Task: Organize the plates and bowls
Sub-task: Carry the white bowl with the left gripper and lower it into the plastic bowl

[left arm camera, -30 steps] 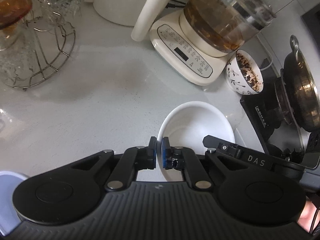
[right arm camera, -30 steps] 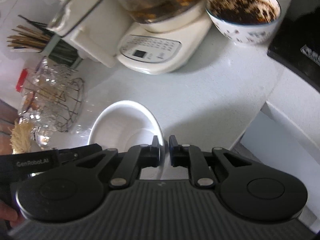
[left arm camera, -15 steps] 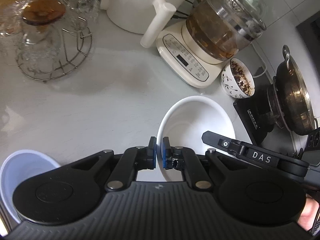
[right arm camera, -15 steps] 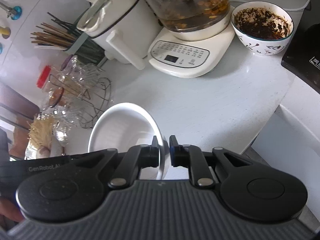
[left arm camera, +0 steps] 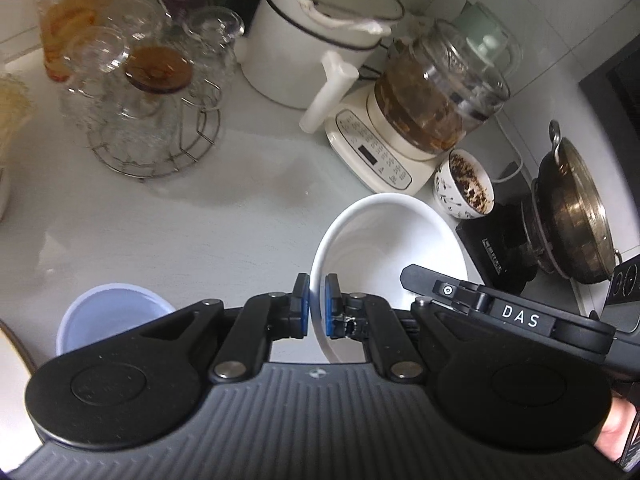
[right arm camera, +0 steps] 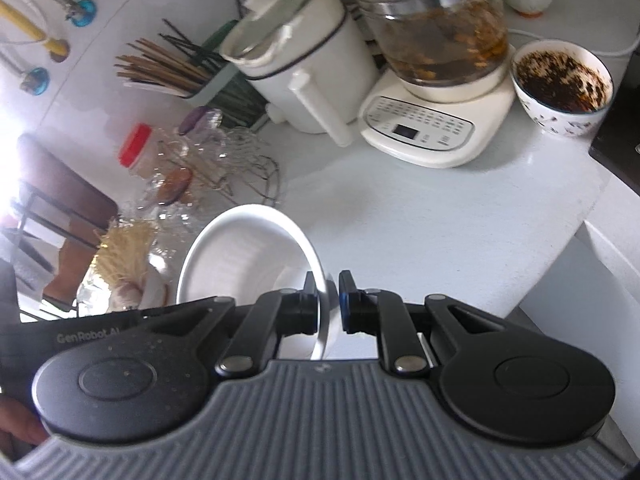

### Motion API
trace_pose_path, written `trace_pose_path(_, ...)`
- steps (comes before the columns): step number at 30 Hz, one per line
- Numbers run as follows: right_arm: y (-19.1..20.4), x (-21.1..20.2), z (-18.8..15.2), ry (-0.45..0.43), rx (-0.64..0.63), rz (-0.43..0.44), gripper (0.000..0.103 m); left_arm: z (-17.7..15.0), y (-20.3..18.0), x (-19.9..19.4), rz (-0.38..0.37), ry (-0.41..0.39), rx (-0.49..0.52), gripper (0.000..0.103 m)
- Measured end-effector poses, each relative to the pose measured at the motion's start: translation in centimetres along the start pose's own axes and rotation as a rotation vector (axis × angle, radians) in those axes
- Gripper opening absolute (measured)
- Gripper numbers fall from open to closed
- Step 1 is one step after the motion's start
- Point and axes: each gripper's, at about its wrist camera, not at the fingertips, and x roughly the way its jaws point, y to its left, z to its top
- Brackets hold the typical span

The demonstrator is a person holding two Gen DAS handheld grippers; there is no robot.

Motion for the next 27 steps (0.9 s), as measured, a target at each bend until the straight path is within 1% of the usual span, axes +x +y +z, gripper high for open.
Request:
trace_pose_path(7, 2.9, -0.7, -0.6, -0.006, -0.048, 0.033, 0.014, -0.9, 1.4, -3.6, 0.011, -0.061, -0.022, 0.007)
trace_pose_path(15, 6.4, -0.5, -1.9, 0.007, -0.100, 0.073, 0.014, -2.6, 3.9, -7.4, 0.032, -0.120, -0.068, 0.007)
trace_pose_path(23, 9.8, 1.0, -3.4, 0.057, -0.166, 0.101, 0.014, -4.8, 7.2, -10.1, 0.066, -0.150, -0.144, 0.007)
trace_pose_path(27, 11.0, 2.0, -4.2, 0.093, -0.193, 0.107, 0.014, -6.0, 8.6, -10.7, 0.086, -0.157, -0.176, 0.007)
